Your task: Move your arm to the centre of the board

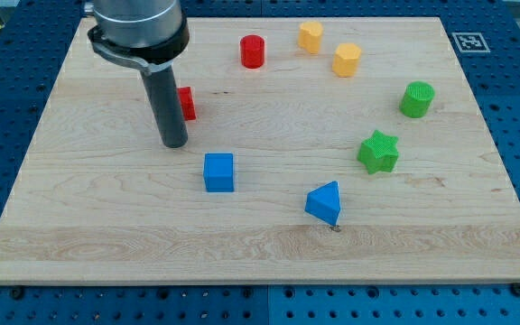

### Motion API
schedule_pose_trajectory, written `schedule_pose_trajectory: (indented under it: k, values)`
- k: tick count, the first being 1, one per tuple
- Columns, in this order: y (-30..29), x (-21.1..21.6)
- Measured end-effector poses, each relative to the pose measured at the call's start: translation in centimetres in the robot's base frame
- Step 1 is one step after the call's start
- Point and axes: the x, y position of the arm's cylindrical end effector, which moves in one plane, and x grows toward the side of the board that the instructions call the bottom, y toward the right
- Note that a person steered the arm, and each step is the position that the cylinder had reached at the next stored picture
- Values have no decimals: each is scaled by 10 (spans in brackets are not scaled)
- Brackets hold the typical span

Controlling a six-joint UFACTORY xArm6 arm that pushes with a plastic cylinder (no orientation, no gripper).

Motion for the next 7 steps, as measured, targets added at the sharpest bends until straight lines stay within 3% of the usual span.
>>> schedule_pose_trajectory:
  k: [4, 7]
  values:
    - [97, -7]
    - [109, -31]
